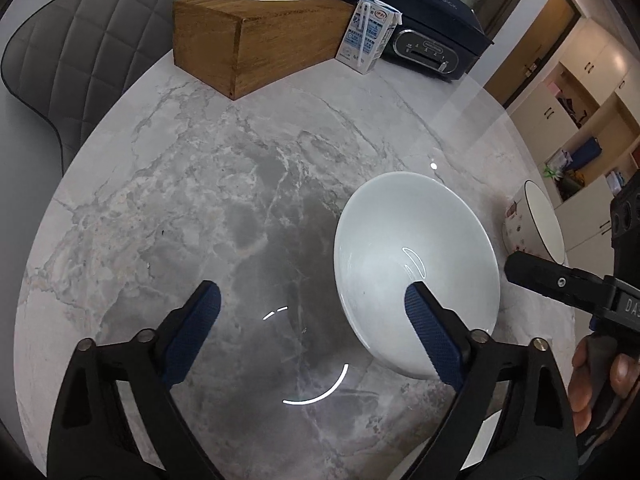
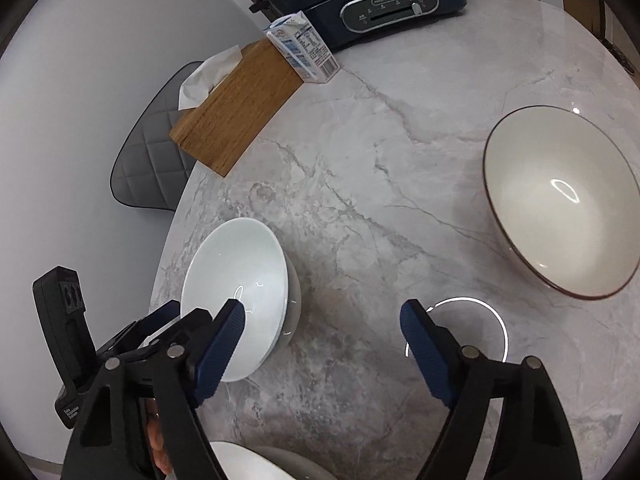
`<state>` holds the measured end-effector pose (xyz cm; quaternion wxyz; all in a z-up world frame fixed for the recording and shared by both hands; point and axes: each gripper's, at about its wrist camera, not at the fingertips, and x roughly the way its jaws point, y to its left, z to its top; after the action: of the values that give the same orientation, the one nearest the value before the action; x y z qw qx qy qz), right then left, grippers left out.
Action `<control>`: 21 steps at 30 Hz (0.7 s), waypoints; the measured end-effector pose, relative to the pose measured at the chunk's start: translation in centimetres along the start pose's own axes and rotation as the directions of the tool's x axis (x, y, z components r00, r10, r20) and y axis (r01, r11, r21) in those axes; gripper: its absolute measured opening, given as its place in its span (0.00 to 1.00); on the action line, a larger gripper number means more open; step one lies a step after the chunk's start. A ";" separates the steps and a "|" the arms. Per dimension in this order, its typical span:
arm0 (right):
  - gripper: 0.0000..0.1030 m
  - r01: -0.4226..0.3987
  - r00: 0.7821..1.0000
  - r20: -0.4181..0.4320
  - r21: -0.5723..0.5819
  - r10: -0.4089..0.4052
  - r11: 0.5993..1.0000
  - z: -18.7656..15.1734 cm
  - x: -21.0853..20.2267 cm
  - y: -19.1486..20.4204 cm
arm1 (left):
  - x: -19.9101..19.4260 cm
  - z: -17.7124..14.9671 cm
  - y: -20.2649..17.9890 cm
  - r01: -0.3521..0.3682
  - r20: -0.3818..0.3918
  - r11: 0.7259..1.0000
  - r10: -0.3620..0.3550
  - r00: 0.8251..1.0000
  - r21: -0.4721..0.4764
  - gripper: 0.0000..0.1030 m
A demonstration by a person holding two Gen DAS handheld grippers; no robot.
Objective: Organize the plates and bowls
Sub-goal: 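Close both tools on the rim of the nested white bowls, then carry the nested white bowls with both tools onto the white plate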
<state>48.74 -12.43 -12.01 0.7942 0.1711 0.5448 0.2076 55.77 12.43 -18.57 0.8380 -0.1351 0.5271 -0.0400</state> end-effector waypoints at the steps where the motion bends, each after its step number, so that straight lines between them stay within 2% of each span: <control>1: 0.77 0.001 1.000 -0.007 -0.002 -0.001 1.000 0.1 0.5 0.1 | 0.4 0.0 0.0 0.007 -0.005 1.000 -0.007 1.000 0.001 0.73; 3: 0.72 0.006 1.000 -0.024 -0.020 -0.006 1.000 0.3 1.6 0.6 | 1.0 0.1 0.1 -0.007 -0.011 1.000 0.007 1.000 0.005 0.52; 6: 0.48 0.043 0.997 -0.061 -0.044 -0.046 0.998 0.3 3.1 1.0 | 1.4 0.3 0.0 -0.006 -0.005 1.000 0.006 1.000 0.015 0.40; 9: 0.36 0.027 0.996 -0.083 -0.046 -0.031 0.999 0.2 3.8 1.1 | 1.5 0.7 -0.5 0.011 0.000 1.000 -0.011 1.000 0.022 0.27; 11: 0.21 0.011 0.996 -0.092 -0.066 -0.017 0.998 0.2 3.8 1.7 | 1.4 0.8 -0.9 0.028 0.000 0.999 -0.028 1.000 0.034 0.17; 12: 0.18 0.013 0.995 -0.094 -0.075 -0.020 0.997 0.2 3.7 2.0 | 1.4 0.7 -1.2 0.033 0.000 0.999 -0.033 0.999 0.042 0.11; 13: 0.14 0.017 0.995 -0.096 -0.084 -0.025 0.996 0.2 3.7 2.4 | 1.3 0.7 -1.5 0.032 -0.001 0.998 -0.032 0.999 0.048 0.09; 16: 0.11 0.068 0.993 -0.092 -0.097 -0.077 0.993 0.1 3.7 3.1 | 1.1 0.7 -1.9 0.022 0.008 0.998 -0.022 1.000 0.058 0.09; 21: 0.09 0.075 0.993 -0.089 -0.072 -0.081 0.995 -0.2 3.2 3.0 | 0.3 0.5 -2.0 0.033 0.000 0.998 -0.033 0.999 0.057 0.08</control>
<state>49.13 -8.27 -13.12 0.7814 0.1127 0.5795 0.2023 56.50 10.52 -18.14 0.8410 -0.1196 0.5231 -0.0688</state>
